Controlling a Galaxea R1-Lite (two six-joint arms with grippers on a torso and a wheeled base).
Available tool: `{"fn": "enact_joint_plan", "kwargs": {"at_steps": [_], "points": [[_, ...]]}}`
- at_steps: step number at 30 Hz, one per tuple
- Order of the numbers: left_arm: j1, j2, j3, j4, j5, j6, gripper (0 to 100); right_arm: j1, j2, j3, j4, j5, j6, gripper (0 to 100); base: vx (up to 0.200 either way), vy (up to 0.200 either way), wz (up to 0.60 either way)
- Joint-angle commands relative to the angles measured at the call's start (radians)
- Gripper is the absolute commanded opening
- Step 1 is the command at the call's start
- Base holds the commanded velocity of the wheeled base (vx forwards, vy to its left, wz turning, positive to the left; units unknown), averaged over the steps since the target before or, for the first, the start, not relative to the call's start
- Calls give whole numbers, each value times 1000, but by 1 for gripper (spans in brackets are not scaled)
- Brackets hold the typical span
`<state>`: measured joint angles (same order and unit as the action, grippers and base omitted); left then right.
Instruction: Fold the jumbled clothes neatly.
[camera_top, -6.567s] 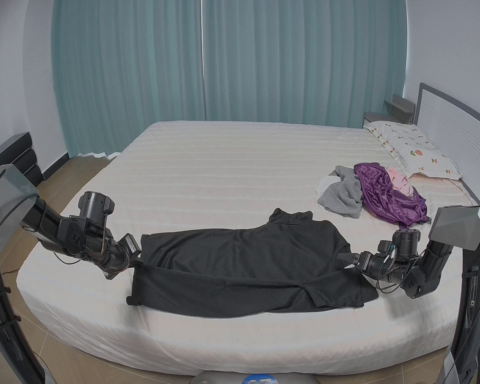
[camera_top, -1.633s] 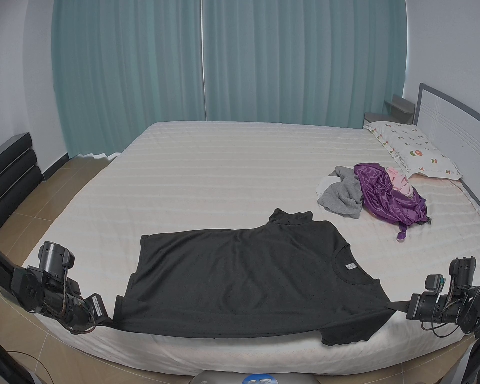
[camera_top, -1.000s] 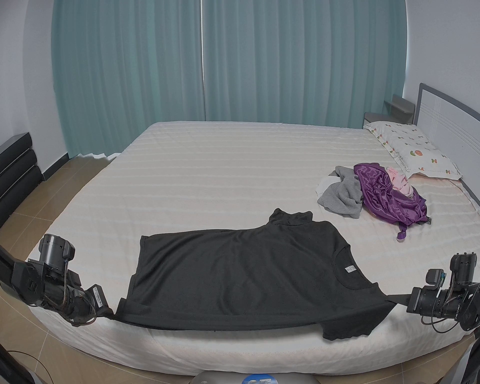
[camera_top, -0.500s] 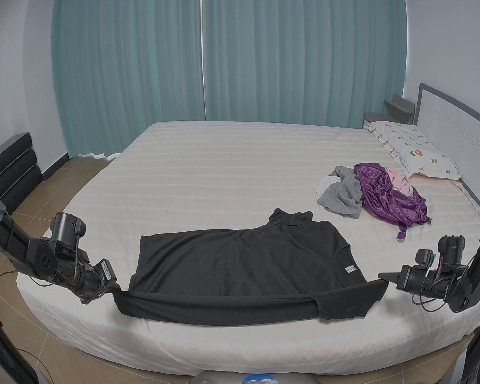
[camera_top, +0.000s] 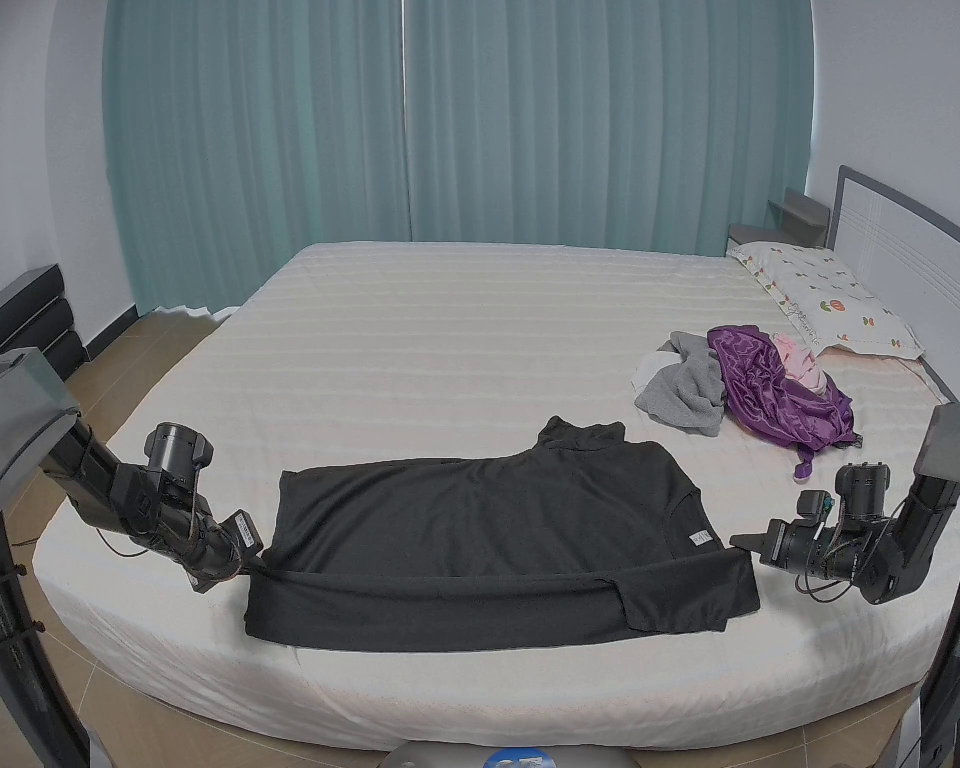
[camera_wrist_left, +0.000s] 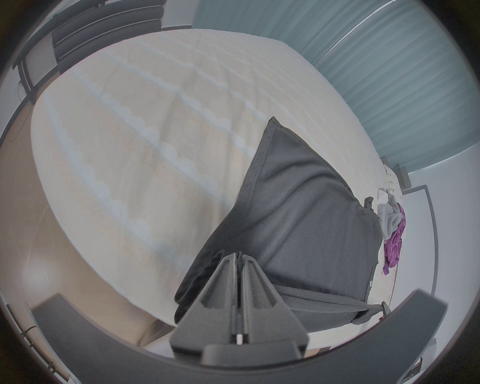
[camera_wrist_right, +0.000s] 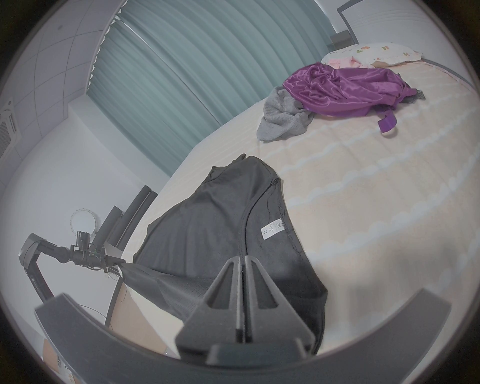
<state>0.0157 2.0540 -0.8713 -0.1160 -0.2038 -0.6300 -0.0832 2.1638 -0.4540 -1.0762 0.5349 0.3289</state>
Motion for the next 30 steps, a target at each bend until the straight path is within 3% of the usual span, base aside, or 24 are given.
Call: {"fn": "enact_joint_plan", "kwargs": {"at_steps": [1, 6, 14, 15, 16, 17, 20, 25, 27, 28, 30], "points": [[-5, 98, -52, -1, 1, 1, 0, 19, 99, -66, 2, -18, 1, 0, 0, 0, 0], [-5, 141, -86, -1, 3, 0, 0, 31, 152, -133, 30, -52, 1, 0, 0, 0, 0], [-5, 143, -91, -1, 1, 0, 0, 37, 166, -158, 42, -52, 1, 0, 0, 0, 0], [-5, 143, -92, -1, 1, -2, 100, 39, 166, -158, 42, -52, 1, 0, 0, 0, 0], [-5, 143, -91, -1, 1, -2, 100, 39, 165, -156, 41, -52, 1, 0, 0, 0, 0], [-5, 141, -91, -1, 1, -4, 100, 39, 162, -155, 41, -52, 2, 100, 0, 0, 0], [-5, 138, -91, -1, 1, -16, 100, 39, 148, -146, 32, -50, 18, 100, 0, 0, 0], [6, 71, -60, -2, -19, -51, 100, 45, 25, -100, 9, -42, 186, 100, 0, 0, 0], [6, 67, -57, -2, -19, -53, 100, 46, 22, -97, 7, -42, 191, 100, 0, 0, 0], [15, -8, -17, -10, -52, -85, 100, 69, -22, -46, -42, -50, 275, 100, 0, 0, 0], [21, -52, 12, -28, -68, -117, 100, 71, -45, -8, -96, -53, 343, 100, 0, 0, 0]]}}
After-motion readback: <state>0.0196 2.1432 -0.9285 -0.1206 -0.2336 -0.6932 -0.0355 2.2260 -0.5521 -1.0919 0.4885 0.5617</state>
